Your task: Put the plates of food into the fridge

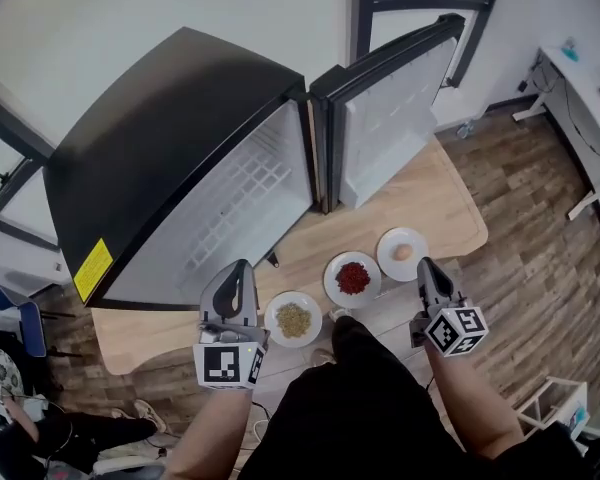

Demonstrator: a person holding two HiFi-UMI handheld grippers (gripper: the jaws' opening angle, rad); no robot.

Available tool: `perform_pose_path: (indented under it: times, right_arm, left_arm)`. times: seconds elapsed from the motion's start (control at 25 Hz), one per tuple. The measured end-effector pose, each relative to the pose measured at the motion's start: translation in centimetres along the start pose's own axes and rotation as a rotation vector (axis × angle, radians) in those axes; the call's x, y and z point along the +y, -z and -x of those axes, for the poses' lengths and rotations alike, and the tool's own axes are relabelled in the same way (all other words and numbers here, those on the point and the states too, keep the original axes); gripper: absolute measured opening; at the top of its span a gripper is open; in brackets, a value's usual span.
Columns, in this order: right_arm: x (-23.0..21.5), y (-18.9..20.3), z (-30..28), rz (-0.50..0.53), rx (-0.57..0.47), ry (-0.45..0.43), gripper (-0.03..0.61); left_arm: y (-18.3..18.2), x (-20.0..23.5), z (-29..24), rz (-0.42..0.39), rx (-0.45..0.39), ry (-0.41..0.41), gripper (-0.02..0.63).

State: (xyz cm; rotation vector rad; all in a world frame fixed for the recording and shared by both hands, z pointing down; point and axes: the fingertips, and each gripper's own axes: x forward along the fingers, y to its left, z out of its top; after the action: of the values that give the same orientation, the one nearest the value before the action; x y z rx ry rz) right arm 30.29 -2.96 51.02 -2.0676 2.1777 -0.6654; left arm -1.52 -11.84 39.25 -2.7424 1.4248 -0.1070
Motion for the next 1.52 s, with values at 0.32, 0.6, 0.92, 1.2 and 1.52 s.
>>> perform_pose_path:
  times: [0.32,0.6,0.92,1.2,1.52]
  right_arm:
    - [-4.8,4.7,-0.1,-0.136,0.041,0.086,0.023]
    - [-8.7,9.1,0.2,-0.229,0.063,0.187,0.025]
    - [-12.4,13.5,-0.5,-0.477,0.066,0.251,0.172]
    - [-14.7,16.6,-1.7,-0.726,0.052,0.314,0.189]
    - [-14.5,18.1,-3.9,-0.835,0.098,0.247,0.184]
  left_arm:
    - [1.1,-3.6,-4.2,-0.039,0.025,0.088,0.004]
    - [4.3,-5.4,-5.2,-0.032,0.084,0.126,0.004]
    - [5.9,-5.5,-6.1,-0.058,0.123,0.137,0.004]
    - [7.1,-3.9,-6.4,-0.064,0.166,0.093,0.004]
    - [7.4,-4.3,-6.9,-0.08,0.191,0.087,0.004]
